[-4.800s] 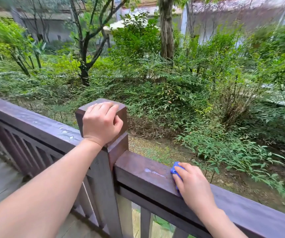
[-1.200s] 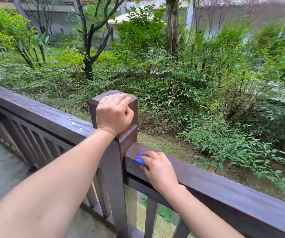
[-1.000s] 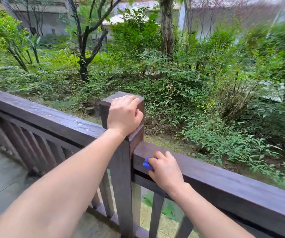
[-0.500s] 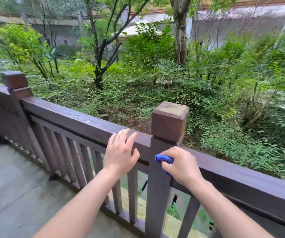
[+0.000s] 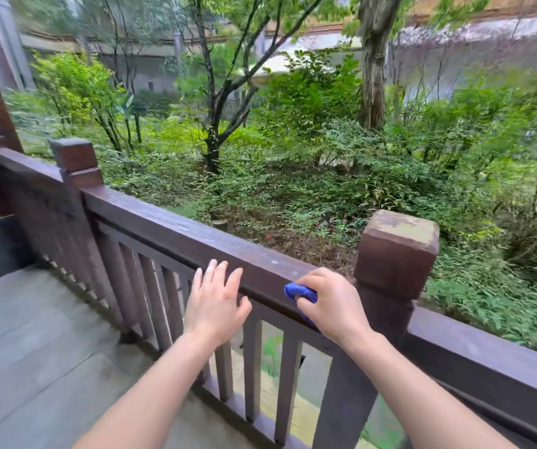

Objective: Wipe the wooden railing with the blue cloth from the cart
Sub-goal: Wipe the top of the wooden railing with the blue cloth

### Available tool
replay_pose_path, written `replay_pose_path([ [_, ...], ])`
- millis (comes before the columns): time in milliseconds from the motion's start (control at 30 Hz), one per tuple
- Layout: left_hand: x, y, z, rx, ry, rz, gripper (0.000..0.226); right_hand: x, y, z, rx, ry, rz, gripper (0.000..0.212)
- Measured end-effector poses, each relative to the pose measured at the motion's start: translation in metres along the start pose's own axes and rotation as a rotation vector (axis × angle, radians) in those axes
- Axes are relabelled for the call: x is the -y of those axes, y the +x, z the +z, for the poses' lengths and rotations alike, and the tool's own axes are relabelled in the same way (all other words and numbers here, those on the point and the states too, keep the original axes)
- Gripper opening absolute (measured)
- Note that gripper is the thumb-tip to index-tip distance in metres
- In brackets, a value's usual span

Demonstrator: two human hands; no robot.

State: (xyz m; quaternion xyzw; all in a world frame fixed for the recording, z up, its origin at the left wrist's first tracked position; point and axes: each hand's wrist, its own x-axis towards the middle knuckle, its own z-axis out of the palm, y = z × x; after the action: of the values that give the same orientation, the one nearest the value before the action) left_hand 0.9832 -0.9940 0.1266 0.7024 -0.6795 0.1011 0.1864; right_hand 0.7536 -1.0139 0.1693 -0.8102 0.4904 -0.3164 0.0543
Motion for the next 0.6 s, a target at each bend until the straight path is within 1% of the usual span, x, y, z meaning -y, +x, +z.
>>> replay_pose_path([
  [133,0.02,0.036,0.028,0.063,0.013,0.002,0.063,-0.015,0.033,0.028,-0.039,-0.011,0.038,0.019],
  [233,0.033,0.061,0.05,0.097,0.001,-0.011,0.061,-0.033,0.056,0.05,-0.076,0.024,0.082,0.018],
  [367,0.052,0.094,0.075,0.127,0.012,0.044,0.059,-0.05,0.087,0.072,-0.117,0.036,0.148,0.02],
  [467,0.058,0.123,0.087,0.133,-0.012,0.081,0.056,-0.056,0.106,0.083,-0.195,0.019,0.195,0.025],
  [600,0.064,0.164,0.104,0.141,-0.05,0.177,0.056,-0.065,0.113,0.094,-0.291,-0.029,0.218,0.029],
])
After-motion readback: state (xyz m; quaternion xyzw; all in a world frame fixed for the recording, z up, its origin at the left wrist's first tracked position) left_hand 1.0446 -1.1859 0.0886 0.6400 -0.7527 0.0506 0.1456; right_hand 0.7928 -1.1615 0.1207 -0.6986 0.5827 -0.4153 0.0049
